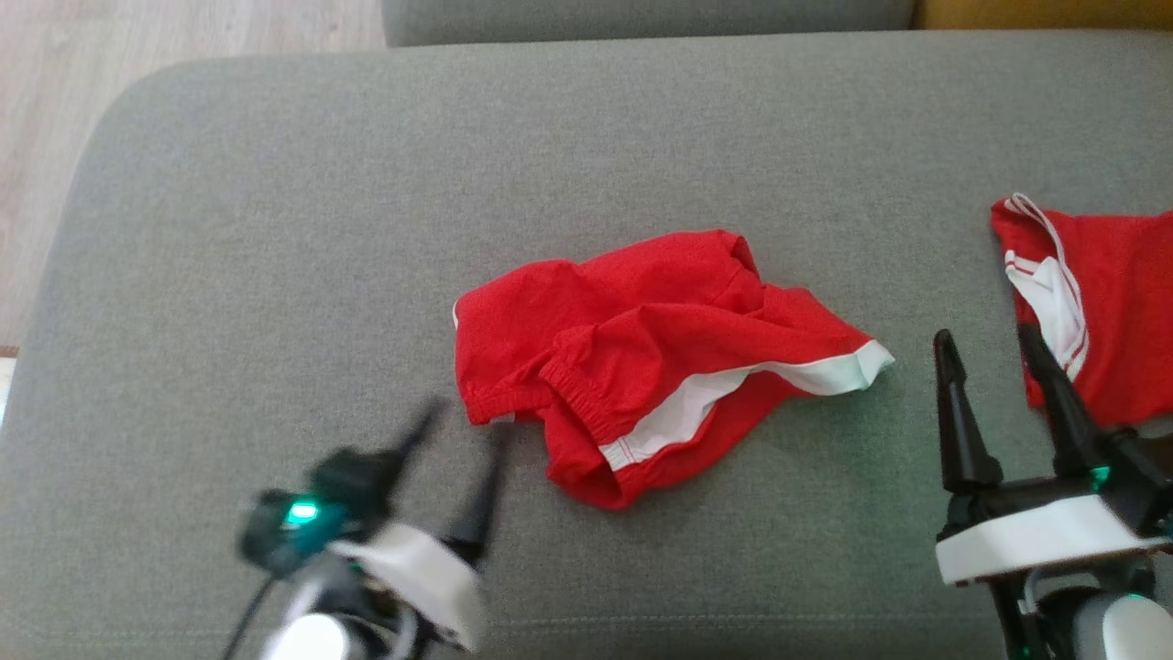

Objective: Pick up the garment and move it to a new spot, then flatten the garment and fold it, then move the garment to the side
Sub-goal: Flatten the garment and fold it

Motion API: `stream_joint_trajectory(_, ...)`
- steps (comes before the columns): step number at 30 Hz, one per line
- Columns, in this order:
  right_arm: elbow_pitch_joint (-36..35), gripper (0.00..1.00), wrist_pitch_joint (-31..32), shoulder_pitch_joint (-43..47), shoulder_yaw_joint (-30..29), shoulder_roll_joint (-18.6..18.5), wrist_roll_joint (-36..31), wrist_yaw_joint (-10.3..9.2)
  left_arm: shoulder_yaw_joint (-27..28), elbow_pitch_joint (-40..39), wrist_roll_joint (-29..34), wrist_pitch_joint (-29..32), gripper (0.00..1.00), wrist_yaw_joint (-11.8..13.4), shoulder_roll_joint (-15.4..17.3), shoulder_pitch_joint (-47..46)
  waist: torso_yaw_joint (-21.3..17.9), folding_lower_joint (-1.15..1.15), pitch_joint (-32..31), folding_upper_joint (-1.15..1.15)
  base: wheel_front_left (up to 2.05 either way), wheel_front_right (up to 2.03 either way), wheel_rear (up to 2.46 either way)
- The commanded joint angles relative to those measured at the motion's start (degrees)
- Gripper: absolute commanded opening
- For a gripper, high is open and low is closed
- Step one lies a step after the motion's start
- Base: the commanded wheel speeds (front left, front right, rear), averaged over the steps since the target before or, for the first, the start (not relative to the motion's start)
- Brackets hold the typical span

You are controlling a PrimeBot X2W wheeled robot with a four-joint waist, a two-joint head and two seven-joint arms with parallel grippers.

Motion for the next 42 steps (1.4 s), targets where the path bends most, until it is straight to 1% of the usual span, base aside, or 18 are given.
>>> stream_joint_trajectory(1,-1.71,1.0,0.07,-1.36,1.82,-0.31,0.4,0.2,-0.52,-2.16,-1.12,4.23,1.0,-1.73,-0.22,-3.75,0.02,0.0,0.6,0.0,0.0,0.0,0.0)
stream_joint_trajectory(4,-1.31,1.0,0.05,-2.11,2.33,-0.31,0.54,0.2,-4.27,-1.67,-3.29,10.78,1.0,-4.54,-1.6,-5.04,-0.32,0.0,1.51,0.0,0.0,0.0,0.0)
stream_joint_trajectory(8,-0.96,1.0,-0.07,-3.05,3.07,-0.31,0.8,0.2,-7.13,0.25,-5.4,15.98,1.0,-6.35,-3.3,-6.37,-1.45,0.0,2.8,0.0,0.0,0.0,0.0)
stream_joint_trajectory(13,-0.35,1.0,-0.49,-3.7,3.1,-0.31,1.31,0.2,-7.48,3.37,-6.53,16.95,1.0,-6.45,-4.62,-7.96,-3.11,0.0,4.46,0.0,0.0,0.0,0.0)
stream_joint_trajectory(19,0.09,1.0,-1.02,-4.19,2.81,-0.31,1.73,0.2,-7.32,6.5,-7.0,15.5,1.0,-6.87,-5.23,-9.95,-4.41,0.0,6.07,0.0,0.0,0.0,0.0)
stream_joint_trajectory(20,0.15,1.0,-1.06,-4.23,2.69,-0.31,1.79,0.2,-7.39,6.83,-7.19,15.32,0.94,-7.07,-5.29,-10.15,-4.49,0.0,6.22,0.0,0.0,0.0,0.0)
stream_joint_trajectory(21,0.21,1.0,-1.12,-4.3,2.53,-0.31,1.79,0.2,-7.4,6.96,-7.13,14.81,0.36,-7.25,-5.23,-10.47,-4.57,0.0,6.38,0.0,0.0,0.0,0.0)
stream_joint_trajectory(22,0.21,1.0,-1.12,-4.3,2.53,-0.31,1.79,0.2,-7.4,6.96,-7.13,14.81,0.36,-7.25,-5.23,-10.47,-4.57,0.0,6.38,0.0,0.0,0.0,0.0)
stream_joint_trajectory(23,0.31,1.0,-1.11,-4.37,2.3,-0.3,1.75,0.2,-7.36,7.13,-6.82,14.23,0.0,-7.26,-5.08,-10.78,-4.64,0.0,6.52,0.0,0.0,0.0,0.0)
stream_joint_trajectory(28,2.11,1.0,0.51,-4.82,0.01,-0.3,1.08,0.2,-7.25,7.59,-6.41,13.05,0.0,-7.25,-4.44,-11.23,-4.43,0.0,6.96,0.0,0.0,0.0,0.0)
stream_joint_trajectory(30,3.82,1.0,2.14,-5.33,-0.94,-0.38,0.47,0.2,-7.23,7.54,-6.36,12.97,0.0,-7.21,-4.14,-11.28,-4.16,0.0,7.11,0.0,0.0,0.0,0.0)
stream_joint_trajectory(33,7.16,1.0,4.74,-6.84,-1.35,-1.58,0.56,0.2,-7.35,7.22,-6.15,12.87,0.0,-7.13,-3.86,-11.53,-3.56,0.0,7.68,0.0,0.0,0.0,0.0)
stream_joint_trajectory(35,9.85,1.0,6.25,-8.38,-0.67,-2.85,0.96,0.2,-7.53,6.94,-6.1,12.83,0.0,-7.21,-3.83,-11.84,-3.06,0.0,8.26,0.0,0.0,0.0,0.0)
stream_joint_trajectory(36,12.41,1.0,6.92,-10.35,0.65,-3.94,1.75,0.2,-7.69,6.66,-6.02,12.72,0.0,-7.26,-3.83,-12.18,-2.62,0.0,8.9,0.0,0.0,0.0,0.0)
stream_joint_trajectory(42,19.96,1.0,8.58,-15.54,4.55,-6.08,4.11,0.2,-8.2,6.42,-5.88,12.16,0.0,-7.51,-3.91,-13.26,-1.26,0.0,10.63,0.0,0.0,0.0,0.0)
